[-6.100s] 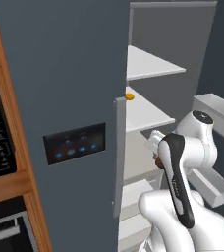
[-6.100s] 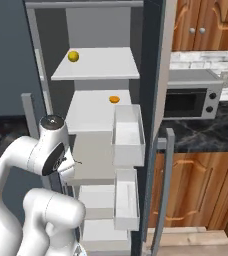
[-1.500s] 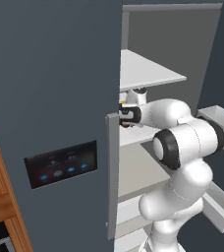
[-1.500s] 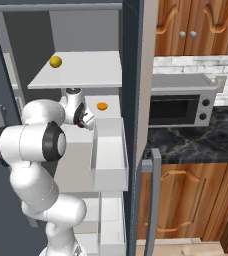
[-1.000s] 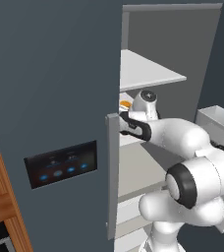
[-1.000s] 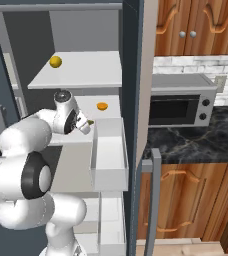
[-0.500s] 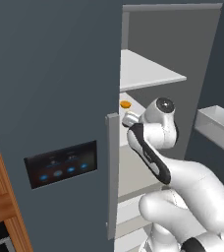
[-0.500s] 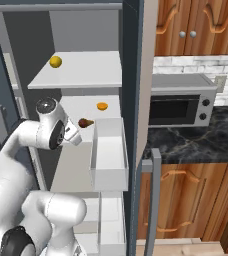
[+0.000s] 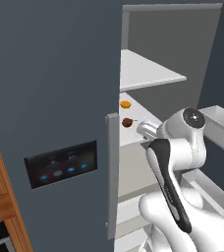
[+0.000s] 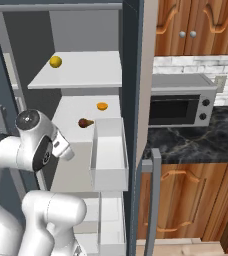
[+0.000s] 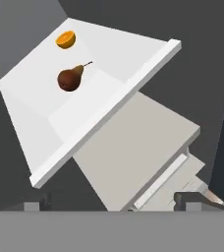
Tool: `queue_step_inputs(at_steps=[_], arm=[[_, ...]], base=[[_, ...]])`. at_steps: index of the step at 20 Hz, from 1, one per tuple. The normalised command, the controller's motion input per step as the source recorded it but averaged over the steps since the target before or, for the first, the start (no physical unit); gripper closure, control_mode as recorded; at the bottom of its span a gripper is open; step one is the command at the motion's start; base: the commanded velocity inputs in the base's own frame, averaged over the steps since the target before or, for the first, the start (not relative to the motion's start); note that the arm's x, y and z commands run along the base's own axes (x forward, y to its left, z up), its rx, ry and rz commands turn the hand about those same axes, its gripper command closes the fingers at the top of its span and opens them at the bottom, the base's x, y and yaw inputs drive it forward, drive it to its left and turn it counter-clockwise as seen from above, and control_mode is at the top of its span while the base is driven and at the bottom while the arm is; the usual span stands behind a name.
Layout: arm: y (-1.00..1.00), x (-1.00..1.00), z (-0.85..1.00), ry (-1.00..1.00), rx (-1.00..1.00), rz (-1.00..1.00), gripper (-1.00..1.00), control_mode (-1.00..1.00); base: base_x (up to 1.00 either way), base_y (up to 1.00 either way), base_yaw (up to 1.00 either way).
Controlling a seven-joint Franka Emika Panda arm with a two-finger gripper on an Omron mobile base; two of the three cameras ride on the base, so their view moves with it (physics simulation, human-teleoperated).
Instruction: Place the pear in the correct fridge rack based on whether it is a fruit or vegetable. Finally, close the fridge door.
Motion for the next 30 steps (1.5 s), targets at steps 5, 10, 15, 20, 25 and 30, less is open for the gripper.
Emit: queue_step_inputs(at_steps=[5,10,15,20,25,30], arm=[[-0.06,-0.88,0.32,-0.02,-0.01,-0.02,-1.0,-1.0],[0.01,-0.5,-0.03,0.0,0.0,0.0,-1.0,-1.0],[0.1,-0.31,-0.21,0.0,-0.02,0.0,-1.0,1.0],[0.0,0.0,0.0,0.0,0.0,0.0,-1.0,1.0],[0.0,0.0,0.0,0.0,0.0,0.0,-1.0,1.0],[0.0,0.0,0.0,0.0,0.0,0.0,-1.0,1.0]], base=[[0.0,0.0,0.0],[0.0,0.0,0.0],[-0.2,0.02,0.0],[-1.0,-0.04,0.0],[-0.93,-0.65,0.02],[-0.55,-0.86,0.13]])
